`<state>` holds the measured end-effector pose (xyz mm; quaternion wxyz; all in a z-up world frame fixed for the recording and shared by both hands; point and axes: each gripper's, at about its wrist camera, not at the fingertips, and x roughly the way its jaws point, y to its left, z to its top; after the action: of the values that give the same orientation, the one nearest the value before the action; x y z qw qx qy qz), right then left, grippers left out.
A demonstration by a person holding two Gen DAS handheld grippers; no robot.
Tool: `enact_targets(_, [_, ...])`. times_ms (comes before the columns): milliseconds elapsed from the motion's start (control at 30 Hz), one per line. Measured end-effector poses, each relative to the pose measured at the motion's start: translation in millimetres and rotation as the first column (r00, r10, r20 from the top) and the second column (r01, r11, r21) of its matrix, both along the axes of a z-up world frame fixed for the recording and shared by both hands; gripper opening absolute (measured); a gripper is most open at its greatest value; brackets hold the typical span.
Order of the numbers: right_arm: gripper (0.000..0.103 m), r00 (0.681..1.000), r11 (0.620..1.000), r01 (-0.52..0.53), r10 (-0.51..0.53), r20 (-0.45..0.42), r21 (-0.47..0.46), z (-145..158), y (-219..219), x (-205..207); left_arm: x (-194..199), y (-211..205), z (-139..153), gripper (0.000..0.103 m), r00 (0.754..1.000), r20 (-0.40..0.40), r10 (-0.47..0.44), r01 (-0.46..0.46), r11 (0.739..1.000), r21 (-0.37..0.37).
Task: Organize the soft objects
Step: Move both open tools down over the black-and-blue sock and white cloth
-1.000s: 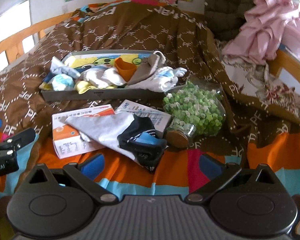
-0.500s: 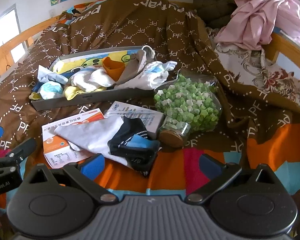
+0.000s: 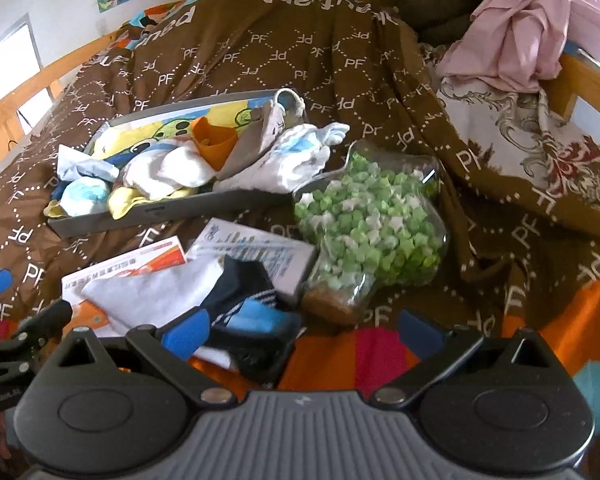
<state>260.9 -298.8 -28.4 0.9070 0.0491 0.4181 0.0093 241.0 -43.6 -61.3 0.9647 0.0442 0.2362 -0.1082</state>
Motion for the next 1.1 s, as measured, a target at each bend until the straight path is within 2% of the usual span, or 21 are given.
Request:
enact_targets(200, [0.103, 0.997, 0.997, -0.08, 0.08, 0.011, -0.003, -4.3, 0.0, 9.0, 10.1, -3.2, -2.1, 0.102, 1.0, -0.019, 0.009, -0.009, 1.0, 0.005])
enact_targets(367, [0.103, 0.989, 0.99, -0.141, 0.142, 0.034, -0.017, 0.1, 9.7, 5.3, 12.8, -4.6, 0.6, 0.102, 0.999, -0.02, 0.042, -0.041, 0.998, 0.044])
enact_targets(567, [0.103, 0.974, 0.973, -0.215, 0.219, 0.054, -0.083, 1.1, 25.2, 3.3, 16.3, -4.7, 2.9, 0.102, 0.996, -0.027, 0.083, -0.081, 0.993, 0.085])
enact_targets(867, [0.103, 0.916, 0.909, -0.369, 0.391, 0.089, -0.196, 1.7, 32.8, -1.3, 24.3, -6.6, 3.4, 0.102, 0.995, -0.028, 0.096, -0.092, 0.989, 0.115])
enact_targets(967, [0.103, 0.895, 0.89, -0.412, 0.435, 0.095, -0.196, 2.8, 31.0, -4.7, 26.3, -9.1, 3.2, 0.102, 0.997, -0.021, 0.068, -0.065, 0.99, 0.123])
enact_targets(1100, [0.103, 0.868, 0.861, -0.463, 0.488, 0.086, -0.212, 2.3, 31.2, -7.8, 28.7, -8.8, 3.5, 0.102, 1.0, -0.014, -0.014, 0.015, 0.995, 0.102])
